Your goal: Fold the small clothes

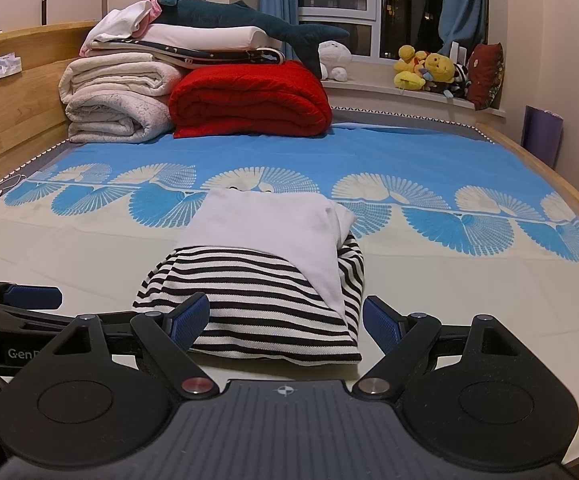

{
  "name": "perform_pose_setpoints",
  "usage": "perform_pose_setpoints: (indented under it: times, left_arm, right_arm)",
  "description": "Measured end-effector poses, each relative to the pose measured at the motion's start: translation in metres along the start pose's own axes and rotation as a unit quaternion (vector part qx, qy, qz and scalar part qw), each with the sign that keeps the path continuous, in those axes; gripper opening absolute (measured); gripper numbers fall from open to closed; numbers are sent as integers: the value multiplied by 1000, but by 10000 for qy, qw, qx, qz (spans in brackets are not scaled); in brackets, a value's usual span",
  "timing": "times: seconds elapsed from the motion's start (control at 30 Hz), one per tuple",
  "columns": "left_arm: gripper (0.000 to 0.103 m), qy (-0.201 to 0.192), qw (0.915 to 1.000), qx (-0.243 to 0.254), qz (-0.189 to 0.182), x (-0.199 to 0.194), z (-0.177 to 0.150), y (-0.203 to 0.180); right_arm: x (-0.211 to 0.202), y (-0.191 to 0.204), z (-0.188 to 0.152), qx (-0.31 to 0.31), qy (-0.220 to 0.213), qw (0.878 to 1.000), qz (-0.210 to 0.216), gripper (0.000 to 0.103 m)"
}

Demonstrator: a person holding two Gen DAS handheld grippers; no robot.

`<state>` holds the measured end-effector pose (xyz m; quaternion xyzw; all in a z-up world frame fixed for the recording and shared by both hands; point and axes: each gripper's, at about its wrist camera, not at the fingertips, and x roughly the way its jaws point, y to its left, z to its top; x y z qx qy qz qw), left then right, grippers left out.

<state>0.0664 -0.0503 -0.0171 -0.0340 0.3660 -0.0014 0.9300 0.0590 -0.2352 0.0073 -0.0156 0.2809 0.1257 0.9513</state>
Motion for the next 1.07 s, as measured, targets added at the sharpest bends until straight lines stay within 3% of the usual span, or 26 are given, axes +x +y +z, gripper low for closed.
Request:
perform_pose_setpoints:
  times: [1.07]
  left_arm:
    - [93, 83, 10000, -22, 2, 5, -5, 3]
  right_arm:
    - [6, -4, -3, -7, 117, 9999, 39, 85]
